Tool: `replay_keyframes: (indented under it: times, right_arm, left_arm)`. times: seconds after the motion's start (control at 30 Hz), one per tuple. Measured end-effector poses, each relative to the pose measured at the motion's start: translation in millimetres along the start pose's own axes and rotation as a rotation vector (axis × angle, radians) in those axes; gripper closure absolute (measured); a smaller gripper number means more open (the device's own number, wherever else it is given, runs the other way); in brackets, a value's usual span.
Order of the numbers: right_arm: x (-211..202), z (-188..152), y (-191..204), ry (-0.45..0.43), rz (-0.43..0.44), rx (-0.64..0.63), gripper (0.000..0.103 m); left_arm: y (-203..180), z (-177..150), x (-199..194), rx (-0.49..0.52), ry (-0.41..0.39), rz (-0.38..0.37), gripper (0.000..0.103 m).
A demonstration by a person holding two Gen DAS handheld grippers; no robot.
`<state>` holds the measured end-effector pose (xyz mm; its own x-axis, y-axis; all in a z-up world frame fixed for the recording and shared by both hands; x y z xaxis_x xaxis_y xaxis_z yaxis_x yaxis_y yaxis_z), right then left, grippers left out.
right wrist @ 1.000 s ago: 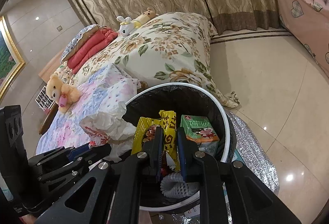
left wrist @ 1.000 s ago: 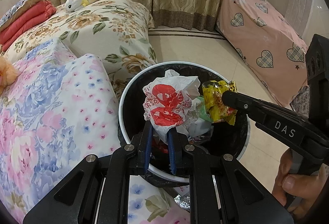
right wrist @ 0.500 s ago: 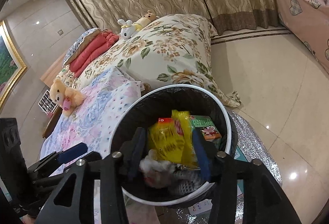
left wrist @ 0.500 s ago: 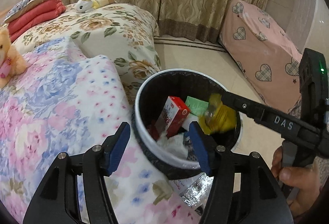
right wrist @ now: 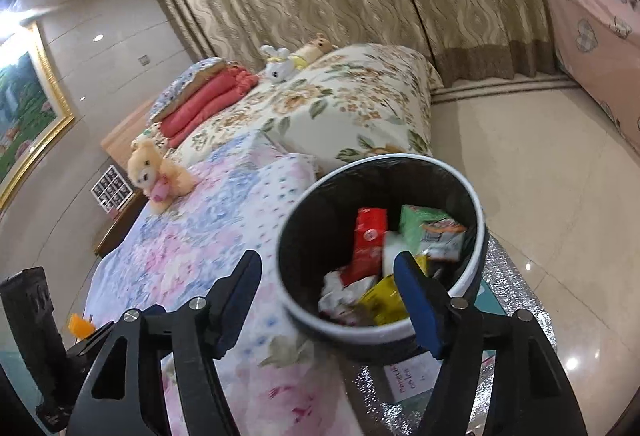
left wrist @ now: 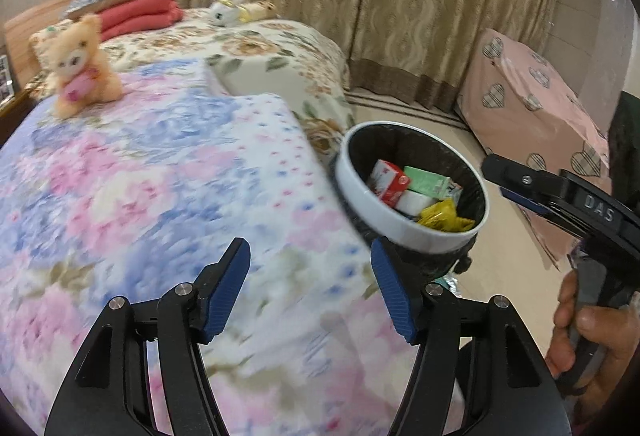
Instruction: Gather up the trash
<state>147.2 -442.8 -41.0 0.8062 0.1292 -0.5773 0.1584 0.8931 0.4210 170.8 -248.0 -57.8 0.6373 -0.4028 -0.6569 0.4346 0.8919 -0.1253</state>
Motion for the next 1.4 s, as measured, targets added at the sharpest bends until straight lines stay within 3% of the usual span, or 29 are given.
replay_keyframes:
  times: [0.2,0.4,0.5,0.53,0.57,0.63,0.73,1.1,1.4]
  right_arm:
    - [-19,-19,44,-0.055,0.016,-0.097,0.029]
    - [-32,-39,84,-0.098,0.039,-0.162,0.024]
    - [-39,-47,106,-0.11,0.045,-0.209,0.024]
    - [-44,-48,111,-0.124,0.042,-0.222,0.023]
    - [-48,-49,117,-0.145,0.036,-0.237,0.017]
    - [-58,-51,126,-0.208,0.012,-0.26,0.001]
    - [-61,-60,134,-0.25,0.006,-0.275,0.0]
    - [-46,-89,142,-0.222,0.007,-0.296,0.0]
    - [-46,-93,148,-0.22,0.027,-0.299,0.0]
  left_arm:
    - [35,-16,-44,-0.033,-0.076,0.079,0.038]
    - [64,-25,-89,-0.043,-0.182,0.144,0.028]
    - [75,-27,-111,-0.064,-0.242,0.156,0.017]
    - [79,-29,-123,-0.071,-0.28,0.17,0.008]
    - [81,-30,-129,-0.075,-0.301,0.185,0.0]
    - [91,-36,-142,-0.079,-0.342,0.232,0.0]
    - [103,-45,-144,-0.076,-0.35,0.255,0.0]
    - [124,-60,-149,-0.068,-0.361,0.378,0.0]
    - [120,-61,-149,-0.051,-0.357,0.388,0.0]
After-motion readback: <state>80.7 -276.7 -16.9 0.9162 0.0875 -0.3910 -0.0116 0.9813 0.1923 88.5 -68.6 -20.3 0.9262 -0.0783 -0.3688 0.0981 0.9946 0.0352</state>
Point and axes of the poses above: each gripper's, at about its wrist camera, not at the fingertips, and x roughly the way its jaws point, y to its left, z to its top, the point moved 8 cm from there along x, roughly the way its jaws point
